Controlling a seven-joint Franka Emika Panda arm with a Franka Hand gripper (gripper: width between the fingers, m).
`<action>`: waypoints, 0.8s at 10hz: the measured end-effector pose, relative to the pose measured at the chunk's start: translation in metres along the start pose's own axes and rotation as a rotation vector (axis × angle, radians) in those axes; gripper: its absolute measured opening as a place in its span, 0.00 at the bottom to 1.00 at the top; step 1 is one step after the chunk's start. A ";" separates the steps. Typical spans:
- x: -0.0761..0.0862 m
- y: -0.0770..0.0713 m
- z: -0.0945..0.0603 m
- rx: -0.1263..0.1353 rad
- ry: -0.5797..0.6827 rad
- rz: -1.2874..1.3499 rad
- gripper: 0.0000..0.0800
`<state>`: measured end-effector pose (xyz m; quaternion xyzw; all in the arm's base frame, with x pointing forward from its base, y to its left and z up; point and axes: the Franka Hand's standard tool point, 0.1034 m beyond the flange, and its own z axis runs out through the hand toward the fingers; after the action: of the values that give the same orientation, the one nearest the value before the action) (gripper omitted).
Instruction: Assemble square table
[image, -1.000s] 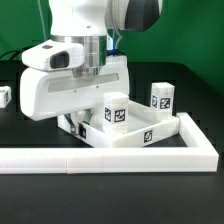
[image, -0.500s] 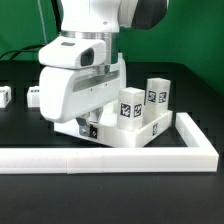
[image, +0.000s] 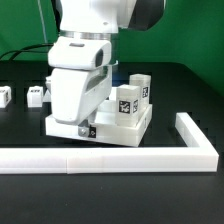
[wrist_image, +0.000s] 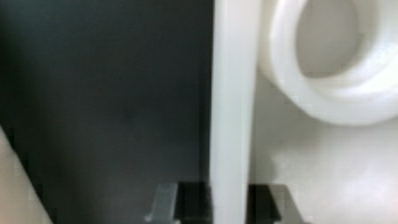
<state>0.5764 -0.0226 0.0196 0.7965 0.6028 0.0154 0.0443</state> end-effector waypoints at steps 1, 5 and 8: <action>0.006 0.001 0.000 0.008 -0.001 -0.025 0.07; 0.036 0.008 0.008 0.022 0.006 -0.085 0.07; 0.034 0.008 0.008 0.022 0.006 -0.076 0.08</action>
Offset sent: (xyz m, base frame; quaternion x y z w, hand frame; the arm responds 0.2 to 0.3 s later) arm 0.0277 0.0374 -0.0100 -0.0242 0.0122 -0.0697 0.9972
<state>0.5940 0.0072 0.0113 0.7735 0.6328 0.0094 0.0343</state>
